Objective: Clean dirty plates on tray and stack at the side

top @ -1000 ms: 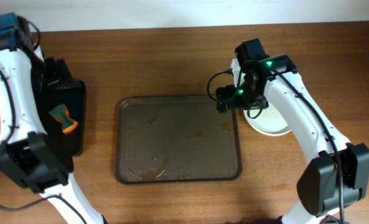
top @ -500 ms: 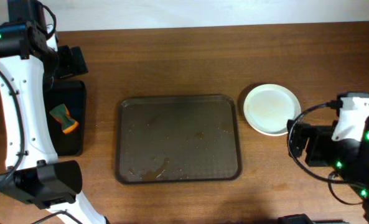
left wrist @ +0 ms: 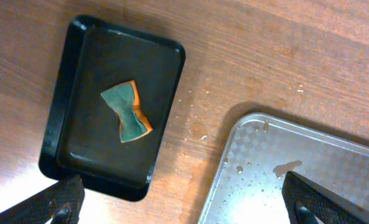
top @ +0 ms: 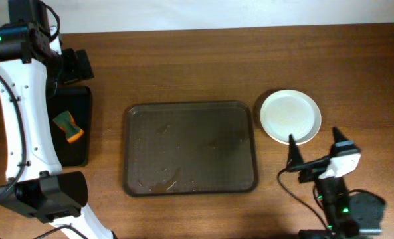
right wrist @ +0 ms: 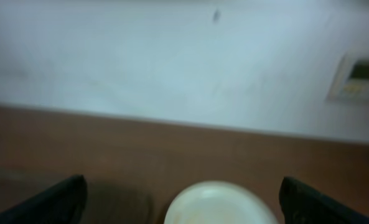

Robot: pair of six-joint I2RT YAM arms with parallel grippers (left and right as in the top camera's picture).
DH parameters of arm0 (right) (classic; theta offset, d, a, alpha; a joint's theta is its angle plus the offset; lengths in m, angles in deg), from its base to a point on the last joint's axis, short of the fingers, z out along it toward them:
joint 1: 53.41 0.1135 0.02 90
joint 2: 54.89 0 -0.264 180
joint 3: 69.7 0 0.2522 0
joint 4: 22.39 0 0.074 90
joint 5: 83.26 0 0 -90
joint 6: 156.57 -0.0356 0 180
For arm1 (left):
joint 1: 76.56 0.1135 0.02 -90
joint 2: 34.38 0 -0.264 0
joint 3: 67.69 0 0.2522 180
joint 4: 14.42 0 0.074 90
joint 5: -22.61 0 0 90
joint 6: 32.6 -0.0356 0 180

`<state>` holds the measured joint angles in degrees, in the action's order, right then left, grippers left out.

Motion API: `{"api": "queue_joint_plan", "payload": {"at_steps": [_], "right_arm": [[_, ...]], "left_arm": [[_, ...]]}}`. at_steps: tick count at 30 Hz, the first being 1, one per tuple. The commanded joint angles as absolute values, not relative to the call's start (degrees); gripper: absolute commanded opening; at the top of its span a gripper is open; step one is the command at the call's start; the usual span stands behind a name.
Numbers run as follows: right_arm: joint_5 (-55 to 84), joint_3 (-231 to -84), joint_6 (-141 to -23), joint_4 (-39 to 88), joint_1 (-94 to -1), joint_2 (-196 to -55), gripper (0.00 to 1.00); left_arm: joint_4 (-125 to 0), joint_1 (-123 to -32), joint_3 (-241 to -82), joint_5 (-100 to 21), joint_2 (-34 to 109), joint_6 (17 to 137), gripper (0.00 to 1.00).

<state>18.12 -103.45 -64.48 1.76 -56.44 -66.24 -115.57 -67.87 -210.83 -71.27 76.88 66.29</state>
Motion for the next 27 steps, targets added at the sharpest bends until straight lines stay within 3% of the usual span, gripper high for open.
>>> {"api": "queue_joint_plan", "payload": {"at_steps": [1,6,8,27], "right_arm": [[21.59,-91.1,-64.05,-6.66,-56.7,-57.72,0.98],[21.13,-83.93,-64.03,-9.76,-54.91,-55.07,0.98],[20.67,-83.77,-63.96,-5.21,-54.16,-55.07,0.98],[19.62,-83.77,-64.0,-5.41,-54.16,-55.1,0.98]], "left_arm": [[-115.7,-67.9,-211.51,-71.29,76.75,66.79,1.0],[-115.7,-67.9,-211.51,-71.29,76.75,66.79,1.0],[-115.7,-67.9,-211.51,-71.29,76.75,66.79,1.0],[-115.7,-68.2,-211.31,-71.29,74.72,66.79,1.0]]}}
